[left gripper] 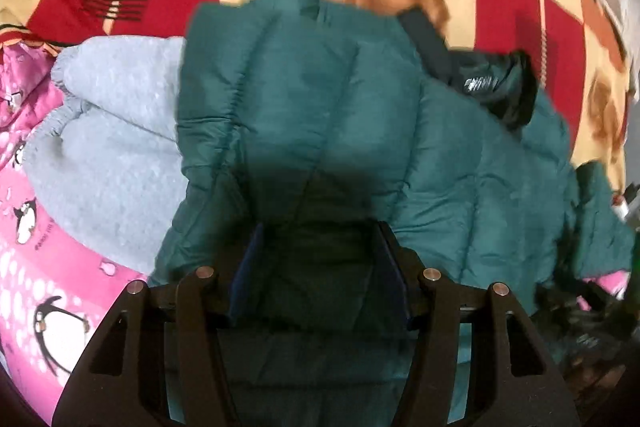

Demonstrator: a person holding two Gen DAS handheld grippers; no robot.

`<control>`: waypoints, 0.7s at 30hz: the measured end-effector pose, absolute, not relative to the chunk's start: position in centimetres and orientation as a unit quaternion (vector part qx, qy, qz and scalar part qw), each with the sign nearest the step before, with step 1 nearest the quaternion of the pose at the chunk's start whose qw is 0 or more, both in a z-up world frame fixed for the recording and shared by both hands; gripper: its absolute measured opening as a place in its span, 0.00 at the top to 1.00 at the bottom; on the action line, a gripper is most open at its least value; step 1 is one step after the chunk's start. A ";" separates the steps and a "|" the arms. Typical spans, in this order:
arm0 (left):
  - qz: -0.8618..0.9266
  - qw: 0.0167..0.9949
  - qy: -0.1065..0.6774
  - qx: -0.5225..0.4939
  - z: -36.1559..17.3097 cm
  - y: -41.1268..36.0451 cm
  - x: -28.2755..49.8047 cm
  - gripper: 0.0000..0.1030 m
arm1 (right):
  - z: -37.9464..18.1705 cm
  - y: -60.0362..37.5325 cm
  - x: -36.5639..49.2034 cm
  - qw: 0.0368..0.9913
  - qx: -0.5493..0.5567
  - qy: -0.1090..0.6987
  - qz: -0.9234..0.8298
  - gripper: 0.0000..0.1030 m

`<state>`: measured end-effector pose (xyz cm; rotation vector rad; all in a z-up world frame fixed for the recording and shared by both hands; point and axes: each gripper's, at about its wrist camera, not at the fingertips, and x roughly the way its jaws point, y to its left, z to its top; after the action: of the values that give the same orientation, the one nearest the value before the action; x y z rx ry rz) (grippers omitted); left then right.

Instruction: Fold large clothes

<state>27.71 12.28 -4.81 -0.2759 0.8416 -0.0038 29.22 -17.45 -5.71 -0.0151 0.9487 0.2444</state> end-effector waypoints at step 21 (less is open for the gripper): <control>-0.060 0.908 0.385 -0.153 -1.1 7.6 20.2 0.46 | 4.6 -55.3 17.4 0.923 0.203 0.279 -0.173 0.23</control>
<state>20.24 7.62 -1.09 -0.3151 0.7935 -0.1236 17.41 -55.27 4.64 0.4166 0.5721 -0.3557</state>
